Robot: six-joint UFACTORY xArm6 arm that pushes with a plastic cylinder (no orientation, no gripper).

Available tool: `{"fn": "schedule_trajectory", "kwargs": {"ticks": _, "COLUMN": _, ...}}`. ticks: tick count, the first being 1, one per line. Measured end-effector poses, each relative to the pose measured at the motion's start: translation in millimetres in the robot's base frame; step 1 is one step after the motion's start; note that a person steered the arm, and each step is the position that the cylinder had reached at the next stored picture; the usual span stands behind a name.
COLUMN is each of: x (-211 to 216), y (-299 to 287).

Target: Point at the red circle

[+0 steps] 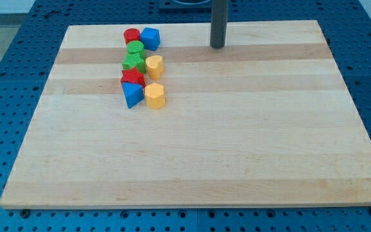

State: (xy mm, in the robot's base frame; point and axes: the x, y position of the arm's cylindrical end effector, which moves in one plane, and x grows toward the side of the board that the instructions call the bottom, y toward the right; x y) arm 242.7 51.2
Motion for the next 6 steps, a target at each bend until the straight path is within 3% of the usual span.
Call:
{"fn": "schedule_trajectory", "kwargs": {"ticks": 1, "x": -50, "y": -22}}
{"fn": "schedule_trajectory", "kwargs": {"ticks": 2, "x": -49, "y": -48}}
{"fn": "schedule_trajectory", "kwargs": {"ticks": 4, "x": -38, "y": -169}}
{"fn": "schedule_trajectory", "kwargs": {"ticks": 5, "x": -27, "y": -190}}
{"fn": "schedule_trajectory", "kwargs": {"ticks": 6, "x": -5, "y": -170}}
